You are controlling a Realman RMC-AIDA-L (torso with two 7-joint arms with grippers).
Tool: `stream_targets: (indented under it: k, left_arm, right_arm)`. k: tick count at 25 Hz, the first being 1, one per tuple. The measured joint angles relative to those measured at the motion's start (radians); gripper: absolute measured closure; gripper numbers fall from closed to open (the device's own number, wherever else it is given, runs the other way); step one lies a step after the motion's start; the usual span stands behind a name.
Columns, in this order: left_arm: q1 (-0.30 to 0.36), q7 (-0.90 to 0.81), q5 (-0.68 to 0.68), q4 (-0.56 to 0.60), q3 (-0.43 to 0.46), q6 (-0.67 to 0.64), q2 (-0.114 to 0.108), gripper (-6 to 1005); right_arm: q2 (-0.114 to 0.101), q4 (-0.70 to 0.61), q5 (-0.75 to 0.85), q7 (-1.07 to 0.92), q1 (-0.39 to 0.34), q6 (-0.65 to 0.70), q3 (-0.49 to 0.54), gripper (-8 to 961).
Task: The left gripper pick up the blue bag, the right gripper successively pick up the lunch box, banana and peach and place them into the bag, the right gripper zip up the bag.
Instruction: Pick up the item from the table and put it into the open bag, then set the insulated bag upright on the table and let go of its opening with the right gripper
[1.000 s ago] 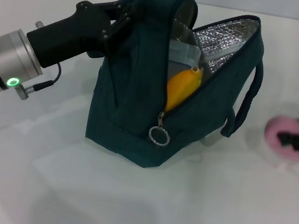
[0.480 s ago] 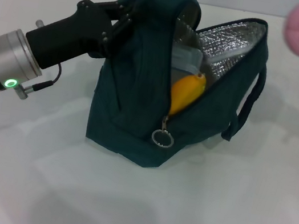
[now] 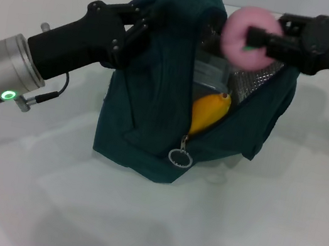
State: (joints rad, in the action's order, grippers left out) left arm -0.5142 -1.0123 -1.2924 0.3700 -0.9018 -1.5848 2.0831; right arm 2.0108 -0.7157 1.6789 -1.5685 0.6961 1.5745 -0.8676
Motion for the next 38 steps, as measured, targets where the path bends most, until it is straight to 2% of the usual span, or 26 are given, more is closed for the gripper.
stream_targets:
  k: [6, 28, 32, 36, 38]
  left_arm:
    - [0.0, 0.0, -0.004, 0.0, 0.0, 0.011, -0.002, 925]
    - [0.003, 0.0, -0.012, 0.0, 0.0, 0.045, -0.001, 926]
    - [0.003, 0.0, -0.013, 0.0, 0.0, 0.046, -0.001, 925]
    - [0.004, 0.0, -0.013, 0.0, 0.0, 0.047, -0.002, 925]
    - [0.003, 0.0, -0.013, 0.0, 0.0, 0.049, -0.002, 925]
  right_arm:
    - [0.0, 0.002, 0.004, -0.029, 0.014, -0.008, -0.087, 579]
    - [0.002, -0.009, 0.017, -0.027, -0.005, -0.034, -0.114, 477]
    - [0.002, -0.038, -0.001, -0.017, -0.038, -0.022, -0.106, 313]
    - [0.001, -0.142, -0.007, 0.018, -0.124, 0.057, -0.105, 154]
    - [-0.003, -0.189, -0.005, 0.032, -0.172, 0.105, -0.105, 159]
